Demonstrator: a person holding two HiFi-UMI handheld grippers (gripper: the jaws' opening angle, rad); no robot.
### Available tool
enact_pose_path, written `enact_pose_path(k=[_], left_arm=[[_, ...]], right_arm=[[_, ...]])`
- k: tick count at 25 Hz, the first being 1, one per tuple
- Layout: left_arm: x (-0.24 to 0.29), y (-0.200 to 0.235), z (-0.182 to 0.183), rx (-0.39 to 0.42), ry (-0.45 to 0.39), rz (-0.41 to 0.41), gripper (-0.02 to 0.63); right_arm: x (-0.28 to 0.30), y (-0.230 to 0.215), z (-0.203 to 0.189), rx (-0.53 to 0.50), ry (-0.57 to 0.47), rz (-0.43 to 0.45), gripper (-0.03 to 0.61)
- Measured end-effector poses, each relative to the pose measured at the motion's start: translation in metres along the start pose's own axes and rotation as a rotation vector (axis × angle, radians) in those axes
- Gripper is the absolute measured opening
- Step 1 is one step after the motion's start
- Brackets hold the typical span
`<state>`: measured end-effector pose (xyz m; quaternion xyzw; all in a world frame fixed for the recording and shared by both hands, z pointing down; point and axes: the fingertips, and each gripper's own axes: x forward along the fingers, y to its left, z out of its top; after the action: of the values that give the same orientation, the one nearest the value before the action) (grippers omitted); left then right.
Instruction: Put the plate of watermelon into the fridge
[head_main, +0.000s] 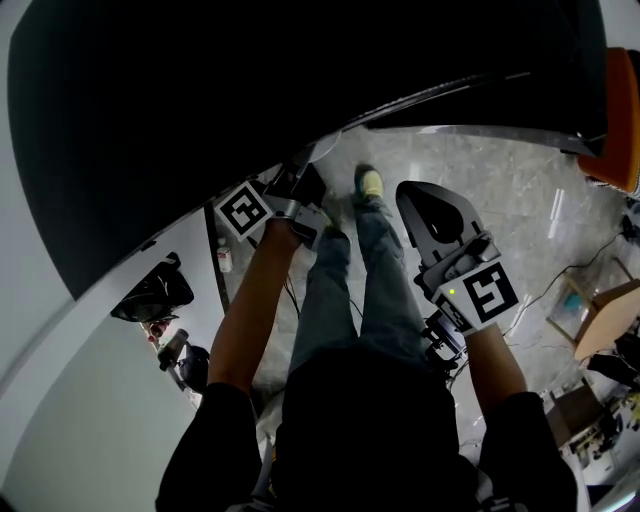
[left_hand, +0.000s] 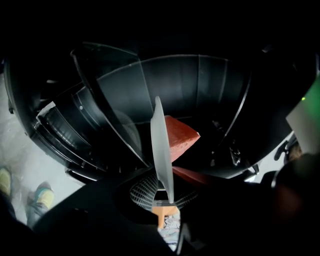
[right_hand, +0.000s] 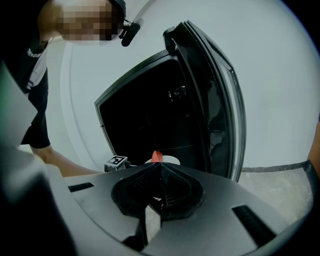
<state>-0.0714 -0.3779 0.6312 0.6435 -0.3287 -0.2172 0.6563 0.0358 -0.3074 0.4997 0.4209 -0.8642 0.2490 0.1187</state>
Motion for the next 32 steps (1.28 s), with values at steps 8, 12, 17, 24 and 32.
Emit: enact_pose_path(k=[8, 12, 17, 24, 32], left_arm=[[0.003, 0.009, 0.002, 0.052, 0.014, 0.007, 0.046], [0.006, 0.012, 0.002, 0.089, 0.025, 0.008, 0.046], [0.008, 0.017, 0.003, 0.112, 0.029, 0.011, 0.135], [0.010, 0.017, -0.005, 0.341, 0.125, 0.021, 0.311], [0.005, 0.035, -0.024, 0.710, 0.350, 0.234, 0.334]], right_arm=[[0.003, 0.004, -0.002, 0.019, -0.007, 0.006, 0.014], [0.002, 0.006, -0.003, 0.017, -0.008, 0.013, 0.014], [0.004, 0.010, -0.003, 0.016, -0.004, 0.017, 0.014], [0.001, 0.008, -0.004, 0.014, 0.002, 0.026, 0.014], [-0.005, 0.011, -0.009, 0.025, 0.013, 0.035, 0.014]])
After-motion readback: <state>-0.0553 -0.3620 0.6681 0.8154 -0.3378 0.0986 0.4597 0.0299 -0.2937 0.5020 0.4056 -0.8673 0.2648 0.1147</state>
